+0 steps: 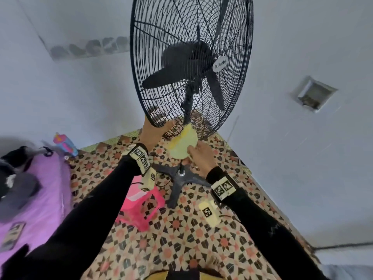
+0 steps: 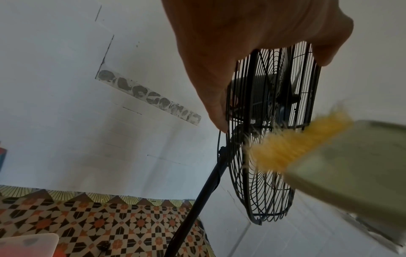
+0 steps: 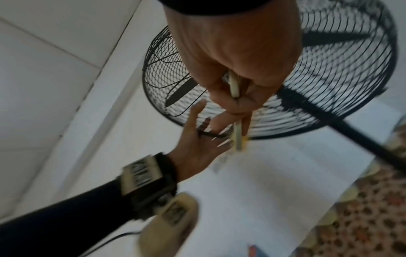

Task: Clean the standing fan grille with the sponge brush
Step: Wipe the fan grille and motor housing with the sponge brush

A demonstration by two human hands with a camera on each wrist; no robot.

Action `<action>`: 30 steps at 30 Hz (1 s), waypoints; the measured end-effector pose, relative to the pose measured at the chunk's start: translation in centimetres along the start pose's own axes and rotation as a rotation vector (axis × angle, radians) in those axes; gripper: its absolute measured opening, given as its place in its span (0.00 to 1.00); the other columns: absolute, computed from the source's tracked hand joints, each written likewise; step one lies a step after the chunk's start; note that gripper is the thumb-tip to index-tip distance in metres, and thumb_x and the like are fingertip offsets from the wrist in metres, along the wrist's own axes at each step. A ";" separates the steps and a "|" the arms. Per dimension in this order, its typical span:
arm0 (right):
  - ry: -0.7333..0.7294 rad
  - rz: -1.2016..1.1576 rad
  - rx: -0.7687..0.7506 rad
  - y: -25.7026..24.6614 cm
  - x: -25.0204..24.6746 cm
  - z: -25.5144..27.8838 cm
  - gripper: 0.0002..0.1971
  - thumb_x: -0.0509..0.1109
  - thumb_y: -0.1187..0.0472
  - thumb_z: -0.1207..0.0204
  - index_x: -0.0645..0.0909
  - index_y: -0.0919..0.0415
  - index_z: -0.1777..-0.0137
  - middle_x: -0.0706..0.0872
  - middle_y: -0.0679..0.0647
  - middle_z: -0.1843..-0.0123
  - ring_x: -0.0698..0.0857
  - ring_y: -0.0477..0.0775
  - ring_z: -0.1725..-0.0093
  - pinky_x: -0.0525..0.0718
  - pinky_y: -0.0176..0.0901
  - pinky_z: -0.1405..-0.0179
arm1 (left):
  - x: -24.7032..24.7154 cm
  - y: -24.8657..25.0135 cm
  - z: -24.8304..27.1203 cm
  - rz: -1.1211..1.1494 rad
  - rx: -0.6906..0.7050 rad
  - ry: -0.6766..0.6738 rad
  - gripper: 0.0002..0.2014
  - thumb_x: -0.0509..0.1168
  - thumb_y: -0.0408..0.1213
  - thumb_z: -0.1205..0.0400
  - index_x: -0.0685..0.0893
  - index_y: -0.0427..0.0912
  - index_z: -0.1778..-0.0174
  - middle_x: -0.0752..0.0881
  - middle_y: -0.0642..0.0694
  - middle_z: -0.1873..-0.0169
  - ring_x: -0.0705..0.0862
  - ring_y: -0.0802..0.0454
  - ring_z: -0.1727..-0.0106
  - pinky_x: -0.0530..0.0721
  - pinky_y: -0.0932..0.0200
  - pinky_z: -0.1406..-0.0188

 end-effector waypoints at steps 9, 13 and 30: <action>0.047 0.203 -0.048 -3.0 -3.6 -1.0 0.21 0.64 0.68 0.14 0.73 0.68 0.22 0.89 0.63 0.42 0.89 0.48 0.73 0.82 0.31 0.77 | 2.1 -2.4 2.2 0.096 -0.140 0.100 0.54 0.81 0.71 0.34 0.69 0.53 0.14 0.78 0.51 0.20 0.78 0.48 0.21 0.73 0.42 0.17; 0.029 0.241 -0.074 -3.2 -3.4 -1.2 0.11 0.64 0.68 0.16 0.75 0.59 0.35 0.90 0.61 0.52 0.92 0.53 0.71 0.82 0.36 0.80 | 2.3 -2.7 2.3 0.148 -0.143 0.137 0.52 0.80 0.70 0.32 0.71 0.51 0.15 0.79 0.52 0.20 0.78 0.51 0.21 0.73 0.44 0.17; 0.135 0.421 -0.007 -2.4 -3.0 -4.0 0.33 0.65 0.67 0.17 0.57 0.68 0.15 0.86 0.55 0.60 0.91 0.49 0.69 0.85 0.34 0.76 | 1.9 -2.6 2.2 0.078 -0.187 0.112 0.43 0.75 0.77 0.33 0.83 0.44 0.35 0.89 0.49 0.36 0.88 0.50 0.39 0.87 0.39 0.32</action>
Point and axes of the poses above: each hand's wrist, its own z-axis away from the middle knuckle, its own x-axis out of the palm, y = z × x, the point moved 9 cm from there along -z, towards the middle knuckle
